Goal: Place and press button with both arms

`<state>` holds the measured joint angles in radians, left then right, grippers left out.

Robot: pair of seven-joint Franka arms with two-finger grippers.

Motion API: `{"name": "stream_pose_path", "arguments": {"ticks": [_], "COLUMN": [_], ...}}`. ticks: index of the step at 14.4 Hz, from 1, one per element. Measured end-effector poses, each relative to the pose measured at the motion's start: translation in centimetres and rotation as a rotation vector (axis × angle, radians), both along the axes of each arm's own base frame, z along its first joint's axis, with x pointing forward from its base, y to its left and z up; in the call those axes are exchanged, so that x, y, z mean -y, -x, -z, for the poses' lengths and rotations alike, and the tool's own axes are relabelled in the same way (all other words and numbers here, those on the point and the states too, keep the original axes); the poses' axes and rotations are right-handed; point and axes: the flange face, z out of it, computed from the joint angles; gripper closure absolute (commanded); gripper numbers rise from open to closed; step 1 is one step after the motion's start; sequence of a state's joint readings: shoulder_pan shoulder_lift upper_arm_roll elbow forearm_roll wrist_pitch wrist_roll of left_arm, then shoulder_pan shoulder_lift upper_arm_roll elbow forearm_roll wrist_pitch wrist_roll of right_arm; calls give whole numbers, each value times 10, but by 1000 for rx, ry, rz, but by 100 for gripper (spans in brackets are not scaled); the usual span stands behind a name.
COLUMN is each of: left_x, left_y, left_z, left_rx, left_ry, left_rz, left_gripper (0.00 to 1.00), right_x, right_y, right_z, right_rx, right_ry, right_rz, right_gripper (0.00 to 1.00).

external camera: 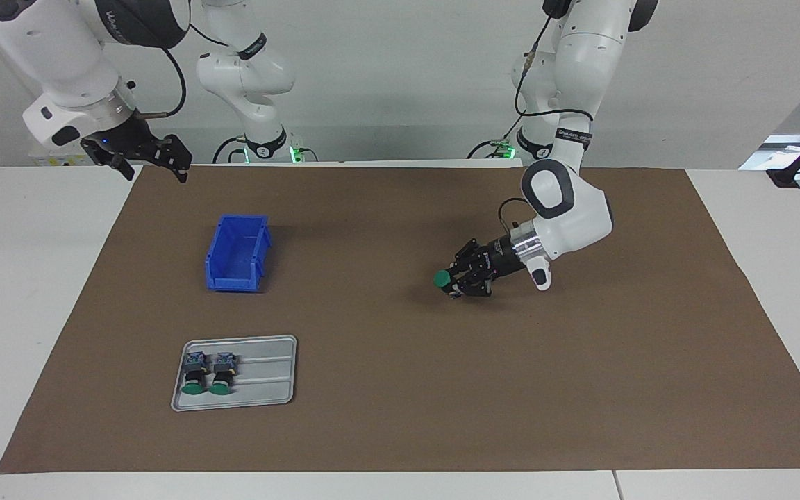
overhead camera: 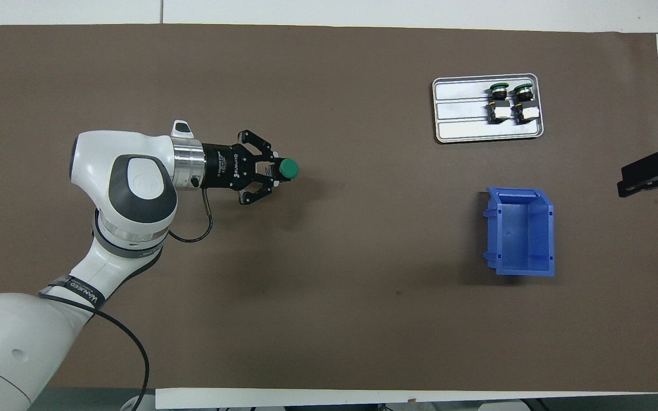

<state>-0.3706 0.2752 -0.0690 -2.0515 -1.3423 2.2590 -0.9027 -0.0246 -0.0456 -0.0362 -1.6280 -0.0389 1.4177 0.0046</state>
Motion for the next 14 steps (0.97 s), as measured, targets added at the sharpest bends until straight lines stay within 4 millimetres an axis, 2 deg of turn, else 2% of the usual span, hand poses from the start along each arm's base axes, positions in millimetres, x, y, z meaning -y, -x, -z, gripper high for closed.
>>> {"name": "stream_pose_path", "arguments": {"ticks": [2, 5, 8, 14], "left_x": [-1, -16, -24, -35], "left_y": [5, 7, 23, 37], "left_z": [9, 23, 46, 63], "left_rx": [-16, -16, 18, 53], "left_ry": [49, 138, 214, 281], "left_rz": [-7, -33, -34, -47], "left_gripper": [98, 98, 99, 99], "right_x": [0, 0, 0, 0], "right_y": [0, 0, 0, 0], "right_z": [0, 0, 0, 0], "right_rx": [0, 0, 0, 0], "right_ry": [0, 0, 0, 0], "right_rz": [0, 0, 0, 0], "right_gripper": [1, 1, 1, 1]}}
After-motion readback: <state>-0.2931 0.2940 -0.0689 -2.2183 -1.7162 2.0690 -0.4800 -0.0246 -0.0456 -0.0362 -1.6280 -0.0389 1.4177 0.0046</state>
